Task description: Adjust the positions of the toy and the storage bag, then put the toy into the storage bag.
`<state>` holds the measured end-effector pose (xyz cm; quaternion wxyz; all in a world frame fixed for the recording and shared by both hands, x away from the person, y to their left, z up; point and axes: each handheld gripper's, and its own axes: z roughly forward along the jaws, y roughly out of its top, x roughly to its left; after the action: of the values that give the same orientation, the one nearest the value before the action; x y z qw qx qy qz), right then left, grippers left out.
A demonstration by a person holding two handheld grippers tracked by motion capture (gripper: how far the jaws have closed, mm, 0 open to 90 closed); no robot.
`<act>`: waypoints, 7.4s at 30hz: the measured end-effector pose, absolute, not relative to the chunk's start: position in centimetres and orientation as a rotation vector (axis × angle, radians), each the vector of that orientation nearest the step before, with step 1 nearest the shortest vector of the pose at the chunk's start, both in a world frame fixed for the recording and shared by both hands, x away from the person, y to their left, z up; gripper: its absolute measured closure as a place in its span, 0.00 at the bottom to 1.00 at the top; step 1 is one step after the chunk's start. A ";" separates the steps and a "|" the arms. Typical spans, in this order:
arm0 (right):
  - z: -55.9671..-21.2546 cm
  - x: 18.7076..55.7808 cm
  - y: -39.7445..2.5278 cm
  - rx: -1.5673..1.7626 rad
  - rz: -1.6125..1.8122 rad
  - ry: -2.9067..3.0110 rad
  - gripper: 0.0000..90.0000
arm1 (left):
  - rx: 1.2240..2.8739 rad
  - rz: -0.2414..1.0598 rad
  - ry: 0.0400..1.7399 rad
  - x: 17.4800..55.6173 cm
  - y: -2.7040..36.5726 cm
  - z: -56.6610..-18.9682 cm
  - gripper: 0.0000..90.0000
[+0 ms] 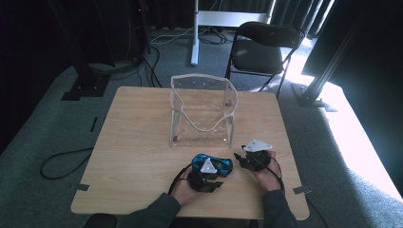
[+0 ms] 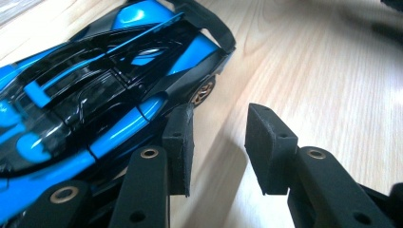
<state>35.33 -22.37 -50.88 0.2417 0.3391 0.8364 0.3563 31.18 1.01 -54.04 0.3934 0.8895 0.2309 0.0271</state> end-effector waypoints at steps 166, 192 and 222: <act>-51.6 33.5 -19.8 0.549 1.280 2.561 0.27 | 2.146 0.281 0.882 34.4 10.4 -54.3 0.53; -47.4 33.7 -19.8 0.556 1.474 2.409 0.27 | 2.121 0.237 0.880 34.4 10.5 -54.4 0.52; -43.9 34.1 -21.8 0.532 1.525 2.358 0.27 | 2.124 0.235 0.875 34.3 10.4 -54.4 0.48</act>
<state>34.08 -21.83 -43.93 0.1411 0.1844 0.8167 0.5283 34.31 10.43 -54.44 0.4043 0.8413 0.3464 0.0933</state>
